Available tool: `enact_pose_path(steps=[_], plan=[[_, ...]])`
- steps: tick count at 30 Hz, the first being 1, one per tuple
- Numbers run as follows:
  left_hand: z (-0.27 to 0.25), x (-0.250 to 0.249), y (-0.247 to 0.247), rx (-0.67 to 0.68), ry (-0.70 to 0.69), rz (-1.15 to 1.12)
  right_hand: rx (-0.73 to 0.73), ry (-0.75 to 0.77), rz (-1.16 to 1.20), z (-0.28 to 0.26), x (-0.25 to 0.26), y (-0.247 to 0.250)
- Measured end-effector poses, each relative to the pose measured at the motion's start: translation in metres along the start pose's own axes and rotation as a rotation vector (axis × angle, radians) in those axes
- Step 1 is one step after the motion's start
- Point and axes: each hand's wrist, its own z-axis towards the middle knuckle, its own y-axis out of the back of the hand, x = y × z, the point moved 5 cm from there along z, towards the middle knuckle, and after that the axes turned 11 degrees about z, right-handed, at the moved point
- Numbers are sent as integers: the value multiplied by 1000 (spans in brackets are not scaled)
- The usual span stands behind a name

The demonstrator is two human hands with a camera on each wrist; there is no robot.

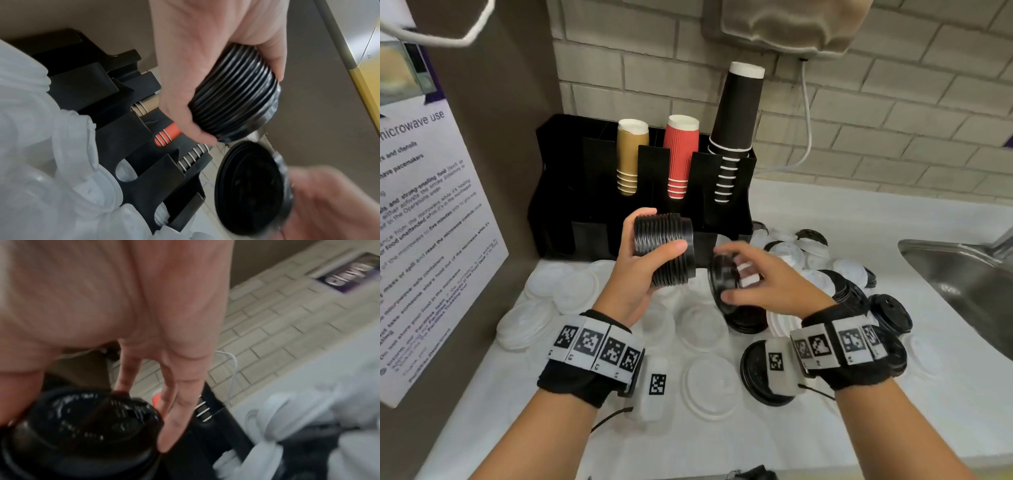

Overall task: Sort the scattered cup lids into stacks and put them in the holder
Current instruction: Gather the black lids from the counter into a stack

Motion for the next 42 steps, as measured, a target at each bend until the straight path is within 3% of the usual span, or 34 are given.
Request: enact_pose_path(steps=[3,9,14,20,33,39,42], plan=[[0,4,-4,47,25,18,-120,43,421,-7,12,-7],[1,4,-9,88,34,38,-220,119,551,-10,16,-31],[-2,2,-10,105,-13,98,-235,149,518,-10,21,-31],[-4,3,-10,169,-3,118,-116,167,486,-7,31,-24],[-6,8,-16,135,21,-35,-121,199,426,-1,31,-22],[-2,11,-16,38,18,-84,-14,103,384,5,37,-16],[1,9,-9,1,1,-66,37,27,175,5,38,-1]])
